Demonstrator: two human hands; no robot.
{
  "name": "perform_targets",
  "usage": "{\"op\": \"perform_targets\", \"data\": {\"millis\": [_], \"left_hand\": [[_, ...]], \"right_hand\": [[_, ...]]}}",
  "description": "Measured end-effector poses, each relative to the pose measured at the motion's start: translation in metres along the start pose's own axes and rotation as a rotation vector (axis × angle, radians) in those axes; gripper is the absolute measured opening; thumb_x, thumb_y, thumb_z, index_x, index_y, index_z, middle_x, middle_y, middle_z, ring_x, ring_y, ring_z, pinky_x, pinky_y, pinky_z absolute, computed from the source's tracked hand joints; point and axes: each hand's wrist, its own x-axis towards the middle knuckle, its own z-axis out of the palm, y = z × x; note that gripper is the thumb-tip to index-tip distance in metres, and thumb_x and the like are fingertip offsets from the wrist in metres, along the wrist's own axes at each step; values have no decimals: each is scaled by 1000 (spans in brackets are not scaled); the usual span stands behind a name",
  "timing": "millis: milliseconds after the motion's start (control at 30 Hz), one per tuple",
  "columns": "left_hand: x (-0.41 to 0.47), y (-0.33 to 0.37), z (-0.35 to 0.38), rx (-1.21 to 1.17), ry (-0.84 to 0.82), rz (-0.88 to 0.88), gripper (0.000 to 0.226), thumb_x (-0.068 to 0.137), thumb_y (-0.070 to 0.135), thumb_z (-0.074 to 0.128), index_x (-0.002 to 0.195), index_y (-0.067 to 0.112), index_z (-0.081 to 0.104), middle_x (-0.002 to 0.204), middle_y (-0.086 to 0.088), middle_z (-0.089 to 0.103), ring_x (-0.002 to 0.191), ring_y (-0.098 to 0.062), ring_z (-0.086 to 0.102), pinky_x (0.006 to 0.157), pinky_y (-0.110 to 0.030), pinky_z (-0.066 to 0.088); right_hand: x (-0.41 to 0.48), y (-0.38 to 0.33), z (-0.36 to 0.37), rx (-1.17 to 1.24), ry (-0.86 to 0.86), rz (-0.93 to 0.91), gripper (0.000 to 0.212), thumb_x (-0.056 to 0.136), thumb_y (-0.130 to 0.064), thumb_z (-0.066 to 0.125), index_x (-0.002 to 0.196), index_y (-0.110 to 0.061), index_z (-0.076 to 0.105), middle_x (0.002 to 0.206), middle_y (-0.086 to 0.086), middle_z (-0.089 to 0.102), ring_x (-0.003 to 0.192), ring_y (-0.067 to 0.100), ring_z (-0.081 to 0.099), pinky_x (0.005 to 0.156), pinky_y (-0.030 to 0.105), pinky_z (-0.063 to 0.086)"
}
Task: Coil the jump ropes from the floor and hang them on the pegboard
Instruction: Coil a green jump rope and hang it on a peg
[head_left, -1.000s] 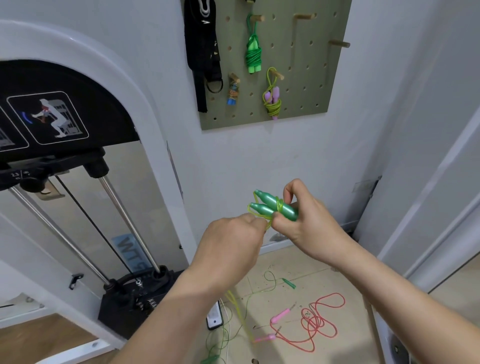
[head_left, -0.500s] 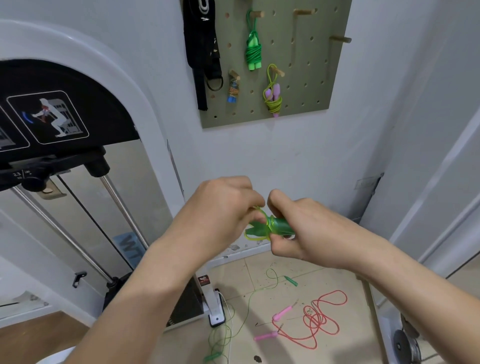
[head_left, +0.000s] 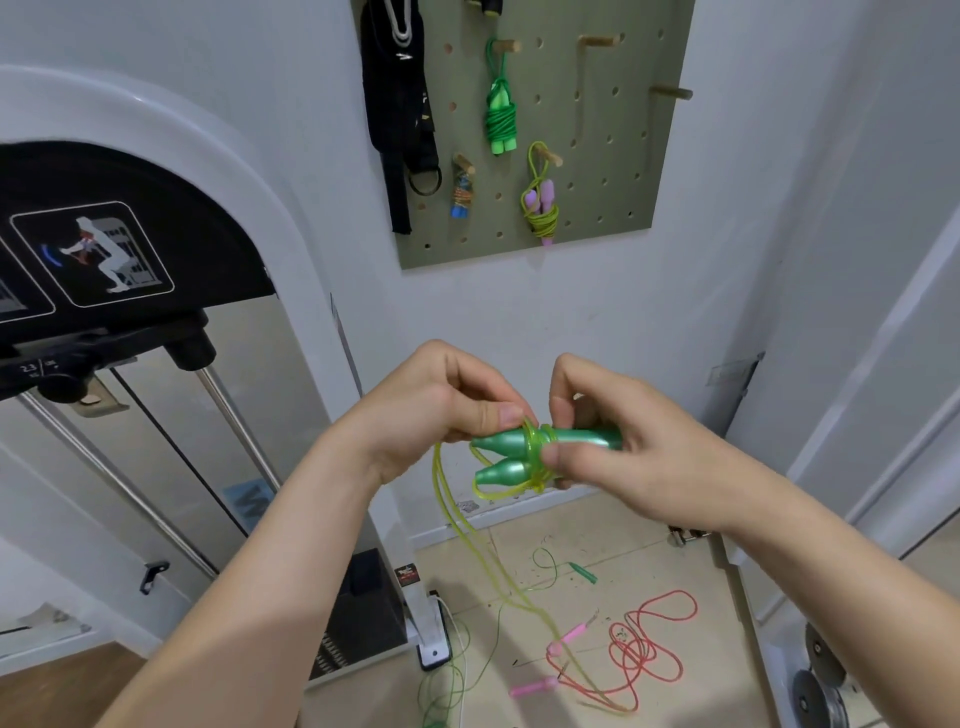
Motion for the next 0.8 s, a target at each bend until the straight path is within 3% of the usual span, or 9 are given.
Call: {"op": "perform_targets", "data": {"millis": [100, 167, 267, 333, 400, 467, 633, 733, 800], "left_hand": [[9, -14, 0, -262, -69, -95, 21, 50, 20, 82, 66, 10, 74, 64, -14, 63, 69, -29, 50, 64, -34, 38], [15, -21, 7, -460, -80, -120, 19, 48, 12, 81, 63, 10, 70, 64, -13, 56, 62, -24, 48, 50, -24, 40], [17, -27, 32, -607, 27, -163, 15, 70, 2, 61, 63, 15, 64, 49, -4, 47, 35, -8, 31, 35, -14, 15], [17, -31, 52, -555, 143, -128, 18, 89, 4, 50, 75, 10, 60, 51, -5, 54, 31, -4, 28, 35, -15, 13], [15, -37, 64, -383, 295, -69, 27, 95, 1, 40, 79, 11, 59, 57, -8, 55, 37, -8, 33, 37, -16, 22], [12, -43, 69, -105, 406, -45, 31, 98, 13, 43, 72, 17, 60, 57, -3, 56, 45, -10, 39, 46, -20, 32], [5, -45, 68, 418, 473, 47, 39, 100, 26, 42, 62, 21, 52, 46, 15, 51, 43, -4, 44, 46, -16, 29], [0, -50, 68, 786, 402, 179, 21, 100, 27, 38, 86, 24, 53, 64, 7, 58, 59, -12, 55, 58, -30, 44], [-6, -51, 68, 1050, 400, 261, 16, 97, 23, 44, 110, 21, 54, 72, 4, 59, 62, -24, 57, 55, -35, 46]], "right_hand": [[2, 2, 3, 380, 66, 76, 31, 93, -32, 58, 76, -13, 41, 62, 24, 60, 55, 27, 54, 41, 20, 30], [5, 1, 9, 476, 198, 122, 30, 94, -32, 50, 72, -15, 39, 53, 21, 55, 50, 29, 49, 40, 18, 25], [10, 7, 16, 631, 421, 210, 36, 100, -26, 46, 66, -19, 37, 46, 10, 50, 41, 21, 43, 38, 14, 20], [13, 12, 19, 719, 548, 283, 37, 101, -25, 46, 65, -19, 36, 45, 5, 47, 42, 19, 43, 37, 14, 18], [15, 17, 23, 730, 628, 333, 36, 101, -25, 46, 67, -18, 36, 45, 1, 46, 42, 19, 45, 39, 16, 19], [16, 22, 27, 681, 669, 349, 35, 102, -24, 45, 69, -17, 37, 45, 4, 47, 41, 20, 45, 39, 18, 22], [21, 32, 27, 492, 714, 360, 33, 101, -26, 44, 71, -15, 38, 44, 10, 49, 40, 20, 46, 36, 19, 28], [26, 38, 23, 453, 759, 379, 33, 101, -26, 43, 71, -15, 37, 48, 11, 49, 39, 20, 47, 36, 20, 28], [30, 42, 19, 397, 777, 380, 33, 101, -26, 43, 70, -15, 36, 53, 11, 48, 37, 18, 50, 39, 21, 30]]}}
